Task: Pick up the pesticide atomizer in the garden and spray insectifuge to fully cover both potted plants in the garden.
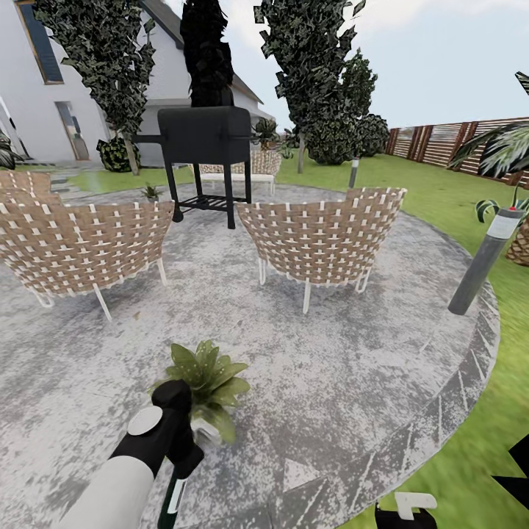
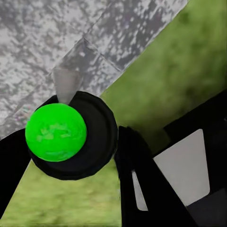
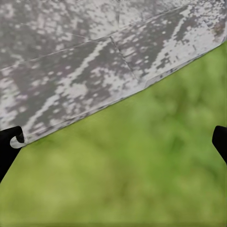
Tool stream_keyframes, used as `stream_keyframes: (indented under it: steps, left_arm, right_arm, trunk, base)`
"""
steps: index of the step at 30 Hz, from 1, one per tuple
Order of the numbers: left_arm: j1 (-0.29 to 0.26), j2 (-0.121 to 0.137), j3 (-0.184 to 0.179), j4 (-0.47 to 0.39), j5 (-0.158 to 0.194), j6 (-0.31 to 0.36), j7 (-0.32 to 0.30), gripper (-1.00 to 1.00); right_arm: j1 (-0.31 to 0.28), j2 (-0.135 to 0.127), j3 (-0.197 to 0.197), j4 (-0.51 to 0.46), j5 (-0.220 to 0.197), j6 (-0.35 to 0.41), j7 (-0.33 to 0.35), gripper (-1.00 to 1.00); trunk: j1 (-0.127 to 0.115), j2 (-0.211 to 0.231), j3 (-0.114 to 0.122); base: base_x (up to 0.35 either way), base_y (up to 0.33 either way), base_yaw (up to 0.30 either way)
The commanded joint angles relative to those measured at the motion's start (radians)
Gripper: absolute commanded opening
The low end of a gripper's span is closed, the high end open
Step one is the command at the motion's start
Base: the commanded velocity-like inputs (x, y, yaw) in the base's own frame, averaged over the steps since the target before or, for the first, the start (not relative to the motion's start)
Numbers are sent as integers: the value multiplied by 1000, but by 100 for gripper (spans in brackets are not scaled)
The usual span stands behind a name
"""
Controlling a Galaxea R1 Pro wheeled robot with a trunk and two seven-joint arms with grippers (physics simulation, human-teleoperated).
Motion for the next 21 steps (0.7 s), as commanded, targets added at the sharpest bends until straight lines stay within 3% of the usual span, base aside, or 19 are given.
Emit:
stream_keyframes:
  steps: [1, 7, 10, 14, 21]
  left_arm:
    - [7, -2, 4, -1, -10, 11, -10, -100]
    - [2, -27, 2, -84, -12, 11, -4, -100]
    - [11, -14, 5, -112, -16, 11, -2, -100]
    - [19, 30, 6, -113, -14, 11, -4, -100]
    - [22, 27, 5, -105, -12, 11, -2, -100]
  right_arm:
    - [0, 0, 8, 1, -5, -2, -4, 100]
    - [0, 0, 8, 1, -5, -2, -4, 100]
    - [0, 0, 8, 1, -6, -2, -4, 100]
    - [0, 4, 8, -2, -7, -2, -6, 100]
    - [0, 5, 8, -4, -8, -2, -7, 100]
  trunk:
    - [0, 0, -1]
    - [0, 0, -1]
    - [0, 0, -1]
    - [0, 0, -1]
    - [0, 0, -1]
  base:
    - [0, 0, 0]
    - [0, 0, 0]
    - [0, 0, 0]
    - [0, 0, 5]
    - [0, 0, 225]
